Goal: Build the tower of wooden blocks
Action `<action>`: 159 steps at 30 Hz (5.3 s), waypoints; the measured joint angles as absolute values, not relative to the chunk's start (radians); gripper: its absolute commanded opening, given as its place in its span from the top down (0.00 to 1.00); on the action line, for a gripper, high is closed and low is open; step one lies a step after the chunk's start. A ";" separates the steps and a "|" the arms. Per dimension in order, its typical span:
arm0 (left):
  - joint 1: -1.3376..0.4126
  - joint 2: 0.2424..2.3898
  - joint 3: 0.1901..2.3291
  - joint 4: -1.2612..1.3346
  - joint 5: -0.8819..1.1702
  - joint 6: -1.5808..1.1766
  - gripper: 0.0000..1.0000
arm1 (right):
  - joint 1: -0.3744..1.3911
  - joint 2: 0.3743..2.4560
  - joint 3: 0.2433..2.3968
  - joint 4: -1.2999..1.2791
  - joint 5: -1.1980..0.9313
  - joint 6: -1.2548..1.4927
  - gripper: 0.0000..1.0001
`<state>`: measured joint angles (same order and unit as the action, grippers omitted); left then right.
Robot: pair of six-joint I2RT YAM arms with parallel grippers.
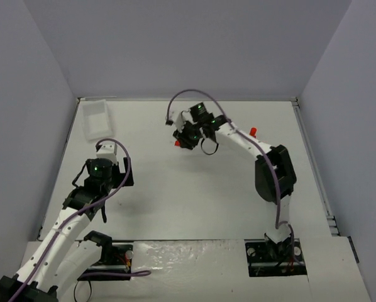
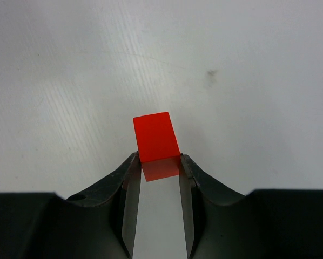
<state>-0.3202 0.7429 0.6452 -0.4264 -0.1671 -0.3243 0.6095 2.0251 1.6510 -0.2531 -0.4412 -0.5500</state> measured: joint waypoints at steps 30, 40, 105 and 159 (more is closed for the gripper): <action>-0.320 0.991 0.701 -0.214 -0.052 -0.160 0.03 | 0.499 1.802 1.112 -0.127 -0.392 -0.511 0.95; -0.320 0.987 0.698 -0.201 -0.061 -0.160 0.03 | 0.513 1.835 1.082 0.013 -0.356 -0.493 0.73; -0.320 0.976 0.695 -0.181 -0.067 -0.156 0.03 | 0.525 1.897 1.217 -0.145 -0.367 -0.574 0.71; -0.379 1.077 0.710 -0.147 -0.030 -0.062 0.03 | -0.057 1.804 1.692 -0.655 -0.580 -1.043 1.00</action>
